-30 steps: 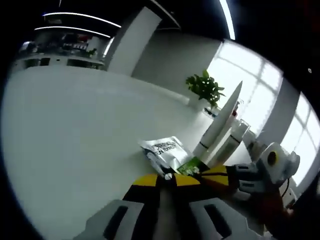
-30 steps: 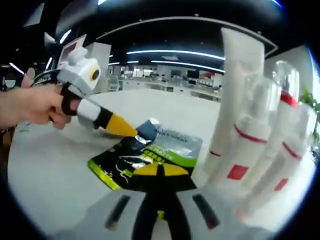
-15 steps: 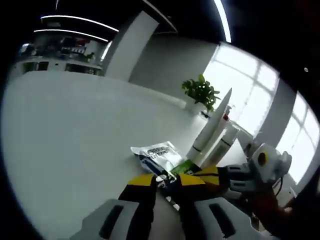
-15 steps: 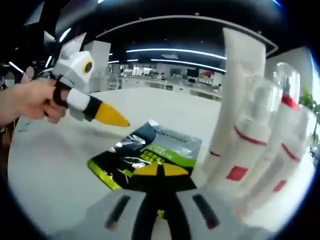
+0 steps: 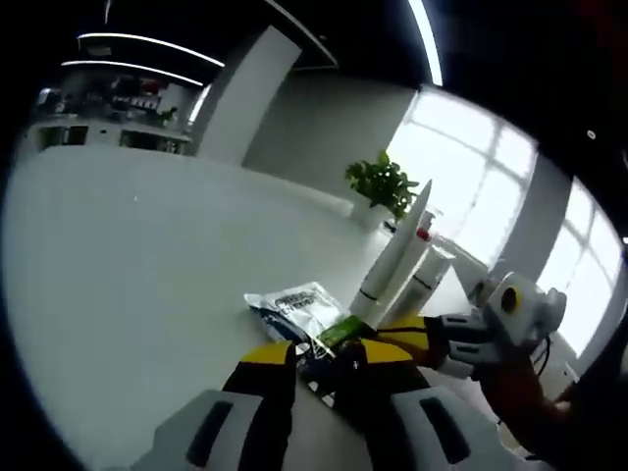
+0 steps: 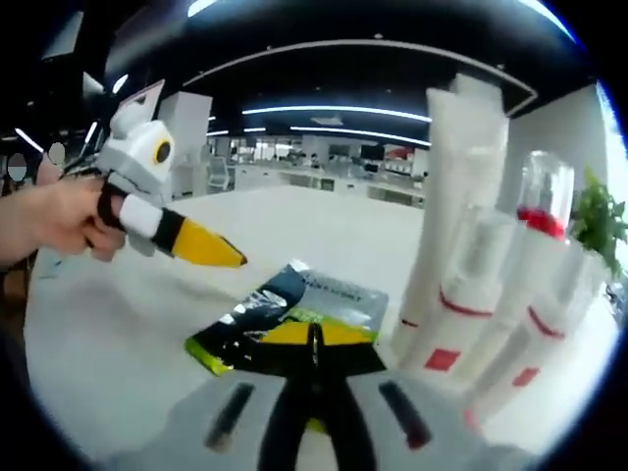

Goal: Arrange the skincare products in the storage area until every visible bottle or jar stands upright without overlapping.

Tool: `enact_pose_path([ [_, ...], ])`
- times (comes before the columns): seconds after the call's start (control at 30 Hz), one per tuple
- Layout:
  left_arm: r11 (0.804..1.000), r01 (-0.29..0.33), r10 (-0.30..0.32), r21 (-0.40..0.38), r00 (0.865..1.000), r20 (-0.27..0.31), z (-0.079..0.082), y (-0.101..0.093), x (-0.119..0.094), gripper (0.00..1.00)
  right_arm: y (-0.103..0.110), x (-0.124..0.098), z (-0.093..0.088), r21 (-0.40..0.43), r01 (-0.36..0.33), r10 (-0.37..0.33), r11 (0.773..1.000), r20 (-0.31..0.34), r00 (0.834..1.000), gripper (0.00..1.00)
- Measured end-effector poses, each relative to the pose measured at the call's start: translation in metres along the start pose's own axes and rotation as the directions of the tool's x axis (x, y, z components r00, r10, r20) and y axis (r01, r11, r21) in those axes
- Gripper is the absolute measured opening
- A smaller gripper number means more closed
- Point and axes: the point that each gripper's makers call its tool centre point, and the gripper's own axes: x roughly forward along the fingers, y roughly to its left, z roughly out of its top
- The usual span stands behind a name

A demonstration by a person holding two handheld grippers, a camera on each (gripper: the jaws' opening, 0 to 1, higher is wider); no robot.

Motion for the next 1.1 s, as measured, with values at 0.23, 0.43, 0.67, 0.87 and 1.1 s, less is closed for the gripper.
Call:
enact_pose_path([
  [0.23, 1.0, 0.007, -0.007, 0.012, 1.0, 0.011, 0.0, -0.004, -0.012, 0.34, 0.008, -0.002, 0.001, 0.005, -0.014, 0.014, 1.0, -0.011, 1.0, 0.1],
  [0.43, 0.999, 0.018, -0.019, 0.035, 0.999, 0.029, -0.001, -0.01, -0.022, 0.38, 0.017, -0.007, 0.003, 0.003, -0.02, 0.02, 1.0, -0.008, 1.0, 0.18],
  [0.67, 0.999, 0.01, -0.012, 0.042, 0.999, 0.052, -0.002, -0.011, -0.035, 0.5, 0.026, -0.012, 0.007, 0.009, -0.024, 0.024, 1.0, -0.006, 1.0, 0.27],
  [0.87, 0.998, 0.006, -0.01, 0.059, 0.998, 0.065, -0.002, -0.011, -0.053, 0.54, 0.041, -0.013, 0.011, 0.022, -0.049, 0.049, 0.999, 0.0, 0.999, 0.39],
  [1.1, 0.998, -0.003, -0.003, 0.065, 0.996, 0.088, -0.008, -0.013, -0.075, 0.76, 0.047, -0.021, 0.028, 0.006, -0.038, 0.037, 0.999, 0.041, 0.998, 0.55],
])
